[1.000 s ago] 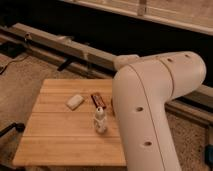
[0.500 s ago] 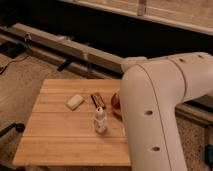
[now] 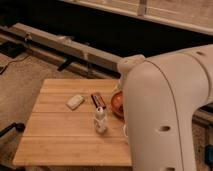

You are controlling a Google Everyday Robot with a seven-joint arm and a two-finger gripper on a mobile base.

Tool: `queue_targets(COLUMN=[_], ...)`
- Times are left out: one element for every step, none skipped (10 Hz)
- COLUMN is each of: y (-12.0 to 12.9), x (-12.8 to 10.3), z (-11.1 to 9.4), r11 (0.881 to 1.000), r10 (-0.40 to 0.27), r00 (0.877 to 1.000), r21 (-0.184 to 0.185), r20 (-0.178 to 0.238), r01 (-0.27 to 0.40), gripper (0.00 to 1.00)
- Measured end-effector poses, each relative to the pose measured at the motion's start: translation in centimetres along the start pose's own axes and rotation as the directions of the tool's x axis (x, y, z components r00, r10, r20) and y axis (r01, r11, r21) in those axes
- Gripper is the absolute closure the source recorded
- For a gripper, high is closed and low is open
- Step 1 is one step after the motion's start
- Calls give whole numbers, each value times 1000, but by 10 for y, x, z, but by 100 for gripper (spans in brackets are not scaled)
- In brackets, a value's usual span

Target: Place the pepper in the ceramic bowl

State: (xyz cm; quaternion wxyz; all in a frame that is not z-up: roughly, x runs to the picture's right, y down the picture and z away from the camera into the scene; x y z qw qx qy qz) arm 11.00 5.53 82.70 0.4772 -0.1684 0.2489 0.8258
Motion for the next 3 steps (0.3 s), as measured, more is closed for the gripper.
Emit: queue_targets(y=[-1,-2,-1], x=[0,-1,0], z=[0,-1,0], r11=[1000,1000,1000], r10=[-1,1,0], r00=[1000,1000,1000], r21=[0,0,0], r20=[2,3,2], r01=[1,-1,0], gripper=[20,20,20])
